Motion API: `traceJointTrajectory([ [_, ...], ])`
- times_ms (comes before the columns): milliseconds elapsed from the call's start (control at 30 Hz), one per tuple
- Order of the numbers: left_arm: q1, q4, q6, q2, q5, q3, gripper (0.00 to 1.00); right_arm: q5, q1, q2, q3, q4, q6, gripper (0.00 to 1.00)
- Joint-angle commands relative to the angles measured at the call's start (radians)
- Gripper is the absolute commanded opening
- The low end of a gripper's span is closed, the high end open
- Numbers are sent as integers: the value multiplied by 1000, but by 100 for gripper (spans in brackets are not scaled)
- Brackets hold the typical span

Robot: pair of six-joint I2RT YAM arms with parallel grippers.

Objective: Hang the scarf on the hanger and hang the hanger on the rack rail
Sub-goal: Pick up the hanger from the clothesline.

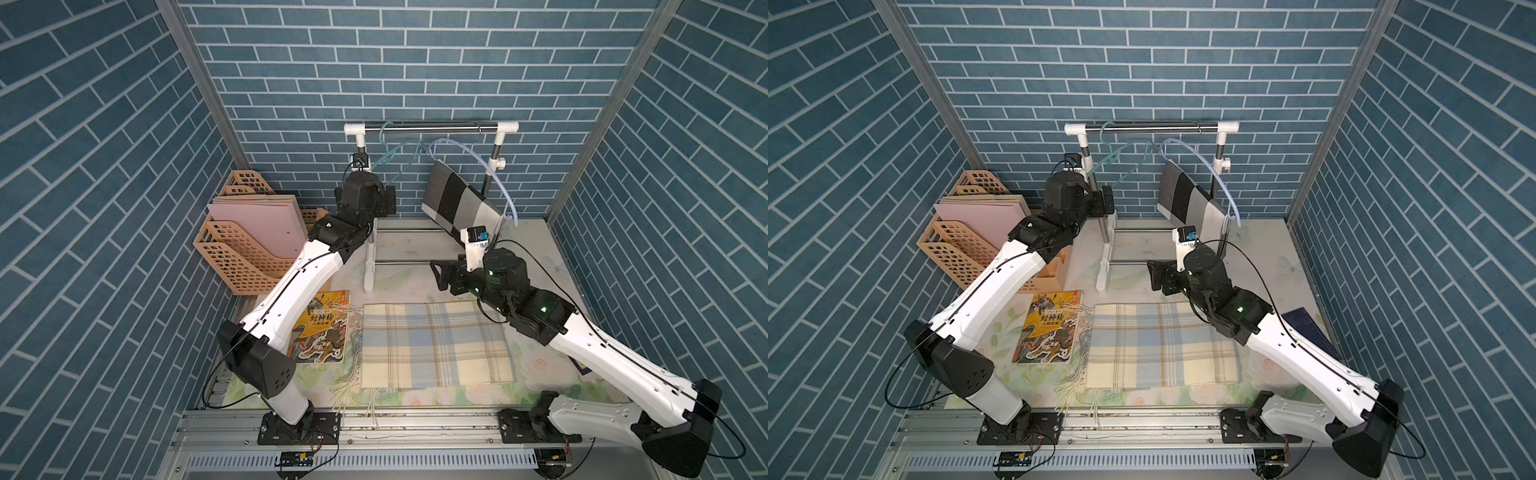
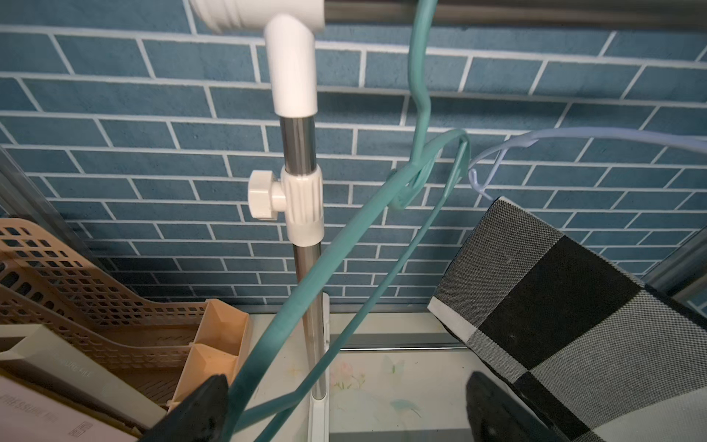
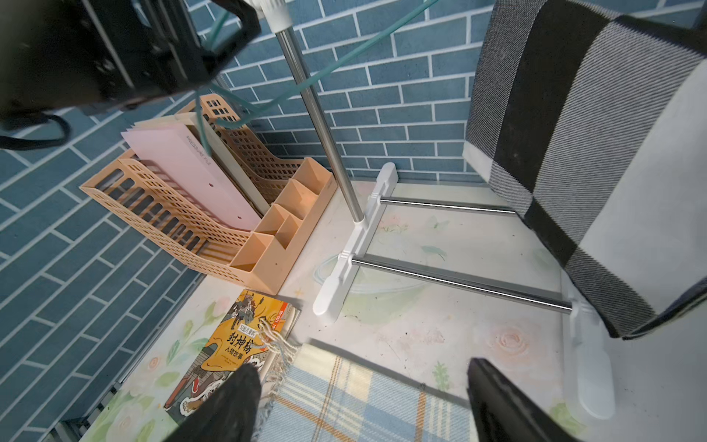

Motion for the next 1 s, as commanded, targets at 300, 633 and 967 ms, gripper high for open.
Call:
traceJointTrajectory([
  [300, 16, -18, -4, 2, 316, 23, 69, 33, -9, -39, -23, 1, -28, 89],
  [633, 16, -59, -15, -69, 350, 43, 82, 35, -18, -42, -24, 5, -42, 90],
  [967, 51, -139, 49, -164, 179, 80, 100, 22, -28, -31, -10, 18, -64, 90],
])
